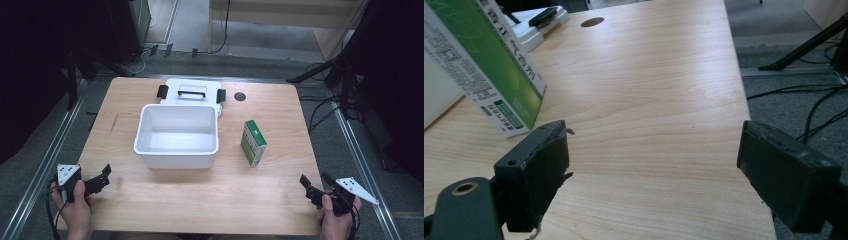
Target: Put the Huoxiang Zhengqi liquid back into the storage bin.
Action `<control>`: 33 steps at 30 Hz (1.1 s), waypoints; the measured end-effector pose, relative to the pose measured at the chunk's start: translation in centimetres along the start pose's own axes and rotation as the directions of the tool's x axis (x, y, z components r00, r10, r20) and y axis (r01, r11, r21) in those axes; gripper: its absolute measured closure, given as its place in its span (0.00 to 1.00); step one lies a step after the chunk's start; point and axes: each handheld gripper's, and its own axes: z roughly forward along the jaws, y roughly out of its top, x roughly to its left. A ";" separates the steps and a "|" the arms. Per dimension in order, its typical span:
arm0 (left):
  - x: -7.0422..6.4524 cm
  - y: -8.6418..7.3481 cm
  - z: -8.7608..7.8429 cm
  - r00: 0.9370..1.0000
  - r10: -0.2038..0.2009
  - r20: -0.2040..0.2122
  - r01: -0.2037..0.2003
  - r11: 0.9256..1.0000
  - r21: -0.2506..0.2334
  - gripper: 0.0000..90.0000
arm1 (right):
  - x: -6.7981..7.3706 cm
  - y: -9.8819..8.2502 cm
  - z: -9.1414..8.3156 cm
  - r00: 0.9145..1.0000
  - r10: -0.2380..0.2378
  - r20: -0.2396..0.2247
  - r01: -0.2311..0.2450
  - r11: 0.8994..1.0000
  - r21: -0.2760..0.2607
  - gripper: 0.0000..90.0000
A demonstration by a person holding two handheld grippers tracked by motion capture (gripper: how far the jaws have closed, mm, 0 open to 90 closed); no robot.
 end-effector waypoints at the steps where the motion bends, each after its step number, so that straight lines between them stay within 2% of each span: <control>1: 0.0 0.0 0.0 1.000 0.005 0.000 -0.005 1.000 0.007 0.00 | 0.0 0.0 0.0 1.000 0.000 0.000 0.000 1.000 0.000 0.16; 2: -0.1 0.0 0.0 1.000 0.008 -0.002 -0.008 1.000 0.009 0.00 | 0.5 0.3 0.1 1.000 -0.028 -0.004 0.029 0.999 0.025 0.16; 3: -0.1 0.0 0.0 1.000 0.011 -0.005 -0.011 1.000 0.007 0.00 | 0.5 0.3 0.1 1.000 -0.028 -0.004 0.029 0.999 0.025 0.16; 5: -0.1 0.0 0.0 1.000 0.010 -0.005 -0.010 1.000 0.005 0.00 | 1.4 0.6 0.5 0.995 -0.098 0.017 0.096 0.992 0.082 0.17; 11: 0.0 0.0 0.0 1.000 0.004 -0.003 -0.004 1.000 0.006 0.00 | 3.2 1.5 1.6 0.988 -0.150 -0.022 0.152 0.972 0.180 0.17; 12: 0.0 0.0 0.0 1.000 0.004 -0.003 -0.004 1.000 0.006 0.00 | 3.2 1.5 1.6 0.988 -0.150 -0.022 0.152 0.972 0.180 0.17; 13: 0.0 0.0 0.0 1.000 0.004 -0.003 -0.004 1.000 0.005 0.00 | 3.8 1.9 2.1 0.984 -0.173 -0.032 0.175 0.962 0.208 0.17; 15: 0.0 0.0 0.0 1.000 -0.001 -0.003 0.001 1.000 0.006 0.00 | 4.5 2.3 2.5 0.981 -0.194 -0.033 0.196 0.951 0.241 0.17; 16: 0.0 0.0 0.0 1.000 -0.001 -0.003 0.001 1.000 0.006 0.00 | 4.5 2.3 2.5 0.981 -0.194 -0.033 0.196 0.951 0.241 0.17; 17: 0.0 0.0 0.0 1.000 -0.001 -0.002 0.001 1.000 0.005 0.00 | 5.1 2.8 2.9 0.975 -0.218 -0.040 0.221 0.936 0.274 0.17; 19: 0.0 0.0 -0.1 1.000 -0.003 -0.002 0.003 1.000 0.000 0.00 | 5.8 3.3 3.2 0.969 -0.242 -0.047 0.245 0.919 0.308 0.17; 22: 0.1 -0.1 -0.2 1.000 -0.012 0.008 0.012 1.000 -0.010 0.01 | 6.8 4.0 3.7 0.959 -0.278 -0.064 0.281 0.886 0.368 0.17; 25: 0.2 -0.3 -0.5 0.999 -0.017 0.026 0.018 1.000 -0.024 0.01 | 7.7 4.6 4.3 0.951 -0.304 -0.065 0.301 0.848 0.437 0.17; 26: 0.2 -0.3 -0.6 0.999 -0.020 0.031 0.021 0.999 -0.027 0.01 | 8.0 4.7 4.5 0.950 -0.306 -0.058 0.297 0.836 0.462 0.17; 27: 0.2 -0.3 -0.6 0.999 -0.020 0.031 0.021 0.999 -0.027 0.01 | 8.0 4.7 4.5 0.950 -0.306 -0.058 0.297 0.836 0.462 0.17; 28: 0.3 -0.4 -0.8 0.999 -0.026 0.042 0.028 0.999 -0.039 0.01 | 8.6 5.0 5.0 0.949 -0.310 -0.054 0.293 0.807 0.513 0.17; 31: 0.5 -0.5 -0.9 0.998 -0.036 0.053 0.039 0.998 -0.050 0.01 | 9.3 5.3 5.7 0.944 -0.322 -0.073 0.304 0.762 0.572 0.17; 33: 0.5 -0.5 -1.0 0.998 -0.036 0.053 0.039 0.998 -0.052 0.01 | 9.7 5.4 6.1 0.941 -0.328 -0.086 0.312 0.739 0.597 0.17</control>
